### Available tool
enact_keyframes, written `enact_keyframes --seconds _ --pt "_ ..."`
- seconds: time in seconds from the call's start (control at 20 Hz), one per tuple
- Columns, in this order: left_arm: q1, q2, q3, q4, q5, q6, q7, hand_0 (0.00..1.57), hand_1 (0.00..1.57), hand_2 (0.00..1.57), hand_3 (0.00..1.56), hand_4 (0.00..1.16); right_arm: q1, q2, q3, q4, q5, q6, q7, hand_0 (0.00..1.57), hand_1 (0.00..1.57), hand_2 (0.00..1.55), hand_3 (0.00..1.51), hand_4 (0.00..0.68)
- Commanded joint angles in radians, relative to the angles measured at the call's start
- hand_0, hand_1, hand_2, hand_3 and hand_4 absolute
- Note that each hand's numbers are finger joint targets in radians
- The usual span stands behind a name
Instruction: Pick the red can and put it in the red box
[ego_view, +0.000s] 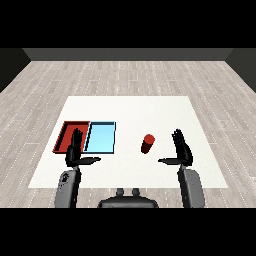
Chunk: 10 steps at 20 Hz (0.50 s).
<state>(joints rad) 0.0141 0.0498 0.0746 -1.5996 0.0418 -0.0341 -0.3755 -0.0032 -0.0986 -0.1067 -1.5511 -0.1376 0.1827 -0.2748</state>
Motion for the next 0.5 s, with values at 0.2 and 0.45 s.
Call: enact_keyframes --seconds 0.2,0.45 --pt "0.002 0.012 0.004 0.003 -0.004 -0.008 -0.003 0.00 0.00 0.00 0.00 0.00 -0.058 -0.010 -0.042 0.130 -0.002 0.005 -0.058 0.00 0.00 0.00 0.00 0.000" --pt "0.021 -0.020 -0.032 -0.038 -0.012 0.007 0.006 0.00 0.00 0.00 0.00 0.00 -0.096 -0.019 -0.033 0.142 -0.025 0.030 -0.016 0.00 0.00 0.00 0.00 0.000"
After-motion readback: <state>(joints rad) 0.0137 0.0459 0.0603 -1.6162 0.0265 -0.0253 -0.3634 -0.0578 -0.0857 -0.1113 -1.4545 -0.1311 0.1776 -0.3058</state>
